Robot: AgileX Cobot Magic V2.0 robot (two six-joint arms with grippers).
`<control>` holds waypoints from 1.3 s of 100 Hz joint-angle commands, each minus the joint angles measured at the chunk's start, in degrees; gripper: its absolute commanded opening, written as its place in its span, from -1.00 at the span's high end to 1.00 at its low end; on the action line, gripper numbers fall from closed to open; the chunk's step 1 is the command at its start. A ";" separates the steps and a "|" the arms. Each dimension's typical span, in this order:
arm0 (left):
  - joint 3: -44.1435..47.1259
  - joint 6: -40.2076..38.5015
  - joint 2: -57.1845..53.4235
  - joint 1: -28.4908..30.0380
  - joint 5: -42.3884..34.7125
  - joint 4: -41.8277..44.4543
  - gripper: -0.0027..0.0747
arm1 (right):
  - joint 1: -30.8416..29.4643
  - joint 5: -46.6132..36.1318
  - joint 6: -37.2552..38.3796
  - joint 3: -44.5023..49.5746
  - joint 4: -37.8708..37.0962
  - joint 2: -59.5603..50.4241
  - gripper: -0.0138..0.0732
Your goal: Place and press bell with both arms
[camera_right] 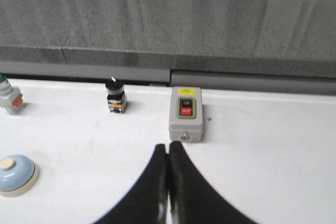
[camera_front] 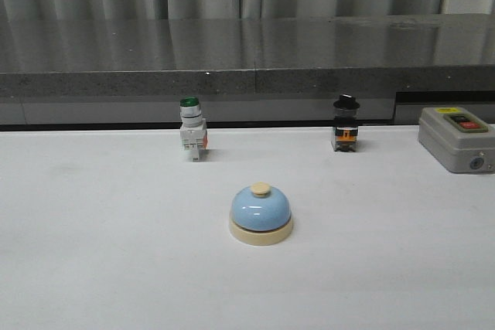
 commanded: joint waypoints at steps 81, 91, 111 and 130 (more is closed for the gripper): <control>2.31 -0.58 -1.63 0.03 -4.86 -0.80 0.98 | 4.38 4.56 -0.57 -10.31 10.74 29.23 0.82; 2.31 -0.58 -1.63 0.03 -4.86 -0.80 0.98 | 7.74 3.83 -0.57 -12.77 10.74 34.84 0.82; 2.31 -0.58 -1.63 0.03 -4.86 -0.80 0.98 | 14.61 1.28 -0.57 -18.43 10.74 47.02 0.82; 2.31 -0.58 -1.63 0.03 -4.86 -0.80 0.98 | 20.39 0.11 -0.57 -24.63 10.74 57.39 0.82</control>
